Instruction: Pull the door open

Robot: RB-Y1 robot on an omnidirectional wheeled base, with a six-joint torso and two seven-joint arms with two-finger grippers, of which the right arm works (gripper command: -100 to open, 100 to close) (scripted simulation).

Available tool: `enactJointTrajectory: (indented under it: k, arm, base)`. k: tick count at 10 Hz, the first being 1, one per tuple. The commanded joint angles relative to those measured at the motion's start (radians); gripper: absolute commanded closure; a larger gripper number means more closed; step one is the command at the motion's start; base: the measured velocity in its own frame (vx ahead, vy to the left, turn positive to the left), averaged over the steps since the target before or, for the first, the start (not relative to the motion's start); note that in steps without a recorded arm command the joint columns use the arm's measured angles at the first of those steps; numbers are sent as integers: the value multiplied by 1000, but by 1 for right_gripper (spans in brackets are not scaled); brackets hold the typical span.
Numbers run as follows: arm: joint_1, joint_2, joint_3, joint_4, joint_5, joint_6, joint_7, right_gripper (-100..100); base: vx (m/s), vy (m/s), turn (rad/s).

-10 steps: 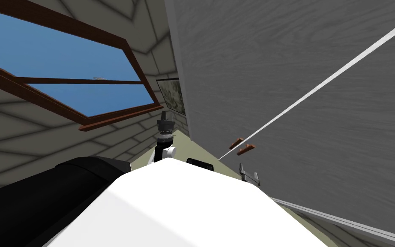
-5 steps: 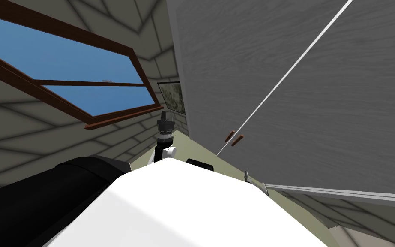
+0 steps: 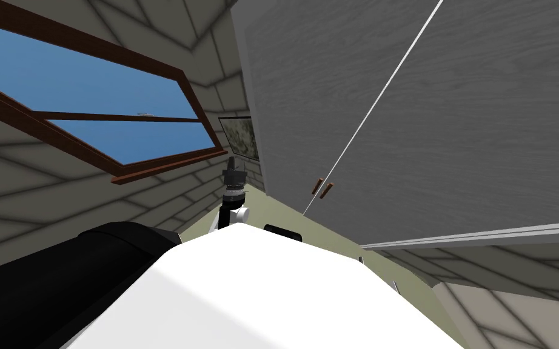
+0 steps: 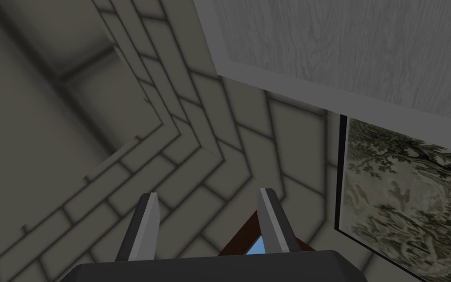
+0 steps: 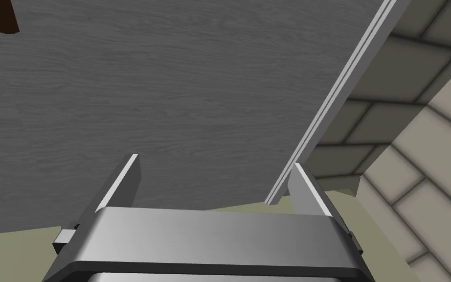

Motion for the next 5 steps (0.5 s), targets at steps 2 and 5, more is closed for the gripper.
enactJointTrajectory:
  k: [2, 5]
  arm:
    - [-24, 4, 0, -2, 1, 8, 5, -100]
    - [-56, 11, 11, -17, 7, 13, 7, -100]
  base:
    - [155, -61, 76]
    - [176, -20, 78]
